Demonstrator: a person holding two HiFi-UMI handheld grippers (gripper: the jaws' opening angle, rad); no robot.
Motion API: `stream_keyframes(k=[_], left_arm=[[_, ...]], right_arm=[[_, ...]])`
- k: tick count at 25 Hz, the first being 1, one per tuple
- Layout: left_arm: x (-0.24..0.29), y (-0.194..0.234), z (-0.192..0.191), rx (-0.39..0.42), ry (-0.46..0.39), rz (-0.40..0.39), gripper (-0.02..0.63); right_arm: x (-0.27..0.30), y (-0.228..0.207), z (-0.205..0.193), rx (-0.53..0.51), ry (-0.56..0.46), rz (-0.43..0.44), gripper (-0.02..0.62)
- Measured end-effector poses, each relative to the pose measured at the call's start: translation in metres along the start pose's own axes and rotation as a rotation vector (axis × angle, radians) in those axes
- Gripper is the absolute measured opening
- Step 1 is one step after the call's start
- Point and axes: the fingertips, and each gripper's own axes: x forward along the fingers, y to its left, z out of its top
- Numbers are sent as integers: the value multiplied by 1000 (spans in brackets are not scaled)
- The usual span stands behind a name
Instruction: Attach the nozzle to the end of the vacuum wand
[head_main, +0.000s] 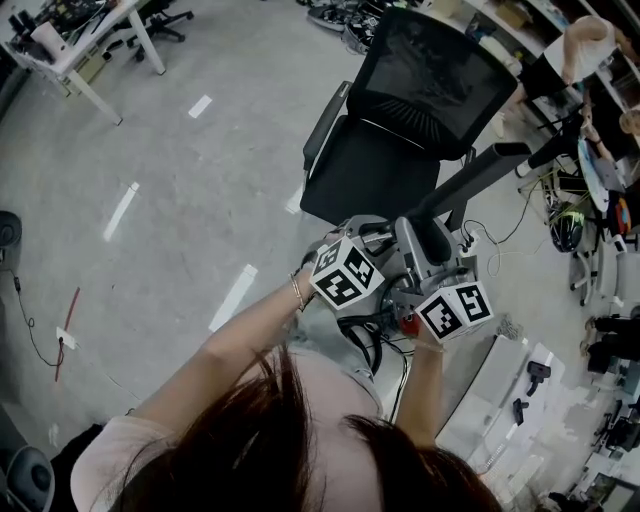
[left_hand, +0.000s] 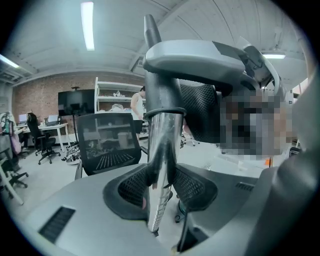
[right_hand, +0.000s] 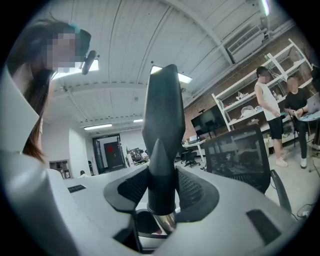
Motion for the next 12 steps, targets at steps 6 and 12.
stream_keyframes(k=[6, 12], left_arm=[[-4, -3, -1, 5, -4, -3, 155], [-4, -4, -2, 9, 1, 2, 155]], right_arm=[[-6, 6, -1, -30, -10, -42, 181], [-7, 7, -3, -59, 19, -108, 181]])
